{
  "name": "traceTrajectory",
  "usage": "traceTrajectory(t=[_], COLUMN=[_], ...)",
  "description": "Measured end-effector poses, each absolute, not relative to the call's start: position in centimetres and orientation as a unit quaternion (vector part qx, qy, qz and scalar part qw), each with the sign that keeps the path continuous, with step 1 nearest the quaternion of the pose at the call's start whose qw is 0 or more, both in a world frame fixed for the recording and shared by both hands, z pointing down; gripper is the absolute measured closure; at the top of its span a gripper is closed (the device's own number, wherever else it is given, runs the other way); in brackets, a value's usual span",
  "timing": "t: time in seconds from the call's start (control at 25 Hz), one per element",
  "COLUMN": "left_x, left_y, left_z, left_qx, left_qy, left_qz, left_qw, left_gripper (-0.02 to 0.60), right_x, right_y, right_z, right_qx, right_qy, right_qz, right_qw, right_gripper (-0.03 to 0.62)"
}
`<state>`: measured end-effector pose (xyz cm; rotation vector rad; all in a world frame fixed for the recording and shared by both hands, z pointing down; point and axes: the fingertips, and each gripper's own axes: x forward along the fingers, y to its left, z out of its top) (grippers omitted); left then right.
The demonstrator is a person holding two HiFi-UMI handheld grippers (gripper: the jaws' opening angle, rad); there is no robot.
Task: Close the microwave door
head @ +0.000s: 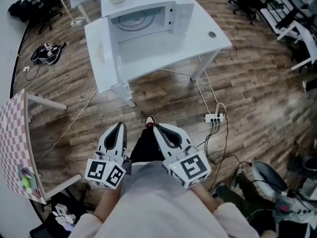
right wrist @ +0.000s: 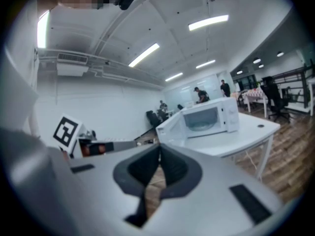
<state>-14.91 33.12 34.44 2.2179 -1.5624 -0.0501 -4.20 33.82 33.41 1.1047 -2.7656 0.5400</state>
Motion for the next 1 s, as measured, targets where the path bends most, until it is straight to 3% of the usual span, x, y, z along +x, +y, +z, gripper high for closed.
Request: traceTrajectory(t=[1.0], left_x=[-20.7], left_y=[23.0], left_z=[36.7], left_qx=[0.766], left_qy=[-0.595], left_qz=[0.001], left_qw=[0.244], left_gripper=[0.565], right_x=[-9.5], right_y=[22.6], right_z=[35.3], right_qx=[0.328], right_qy=[-0.917], right_qz=[0.219], right_qw=[0.064], right_gripper=[0.571])
